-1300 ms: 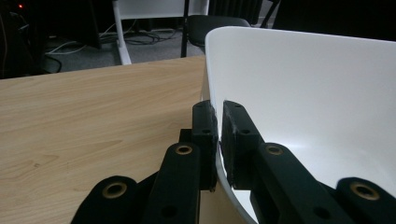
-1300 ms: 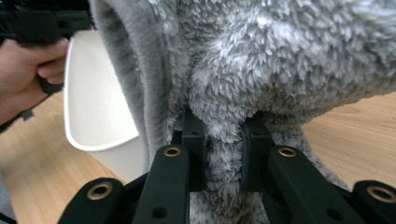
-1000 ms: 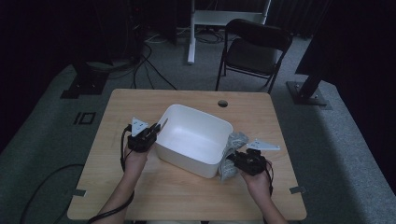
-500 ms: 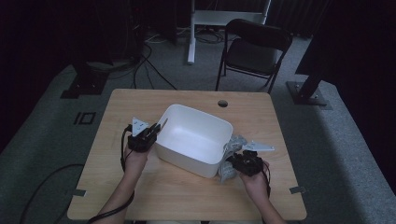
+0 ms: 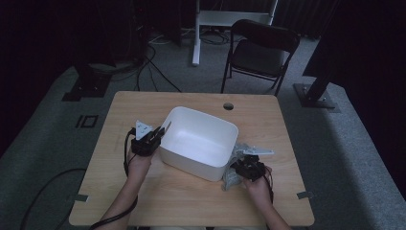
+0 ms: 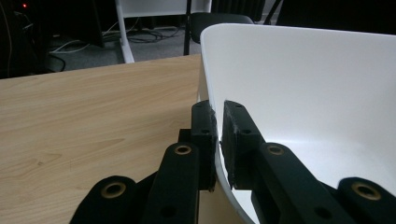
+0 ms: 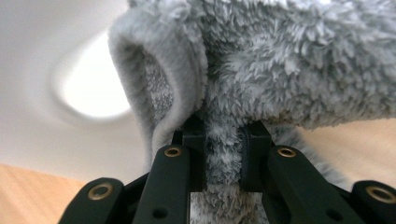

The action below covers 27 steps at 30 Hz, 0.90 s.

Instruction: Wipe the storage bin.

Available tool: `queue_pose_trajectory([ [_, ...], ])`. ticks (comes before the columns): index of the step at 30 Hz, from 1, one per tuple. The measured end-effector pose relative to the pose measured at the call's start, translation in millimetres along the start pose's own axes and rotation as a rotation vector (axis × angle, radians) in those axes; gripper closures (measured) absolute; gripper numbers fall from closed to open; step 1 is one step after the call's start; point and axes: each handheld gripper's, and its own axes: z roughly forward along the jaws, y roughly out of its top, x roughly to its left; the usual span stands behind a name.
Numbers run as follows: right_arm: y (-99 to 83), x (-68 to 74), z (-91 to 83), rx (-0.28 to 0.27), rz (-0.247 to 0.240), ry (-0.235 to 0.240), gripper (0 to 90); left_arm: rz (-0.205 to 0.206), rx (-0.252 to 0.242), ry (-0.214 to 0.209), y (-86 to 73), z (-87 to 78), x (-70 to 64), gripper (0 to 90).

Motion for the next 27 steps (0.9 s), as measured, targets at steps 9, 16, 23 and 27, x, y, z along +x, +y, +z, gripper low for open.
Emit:
queue_pose_trajectory([
  [9, 1.1, -8.9, -6.4, -0.011, 0.066, 0.055, 76.1, -0.020, -0.008, 0.043, -0.6, 0.4, -2.6, 82.6],
  [16, 7.6, 12.0, -63.2, -0.165, 0.023, 0.086, 76.1, -0.016, -0.009, 0.057, -0.5, 0.9, -4.0, 83.1],
  [23, 7.0, 51.3, -88.7, -0.229, -0.060, 0.125, 76.1, -0.011, -0.002, 0.059, -0.1, 0.9, -4.3, 83.5],
  [27, 5.7, 57.8, -77.8, -0.214, -0.079, 0.101, 76.1, -0.018, -0.007, 0.036, -0.5, 0.9, -2.3, 83.8],
])
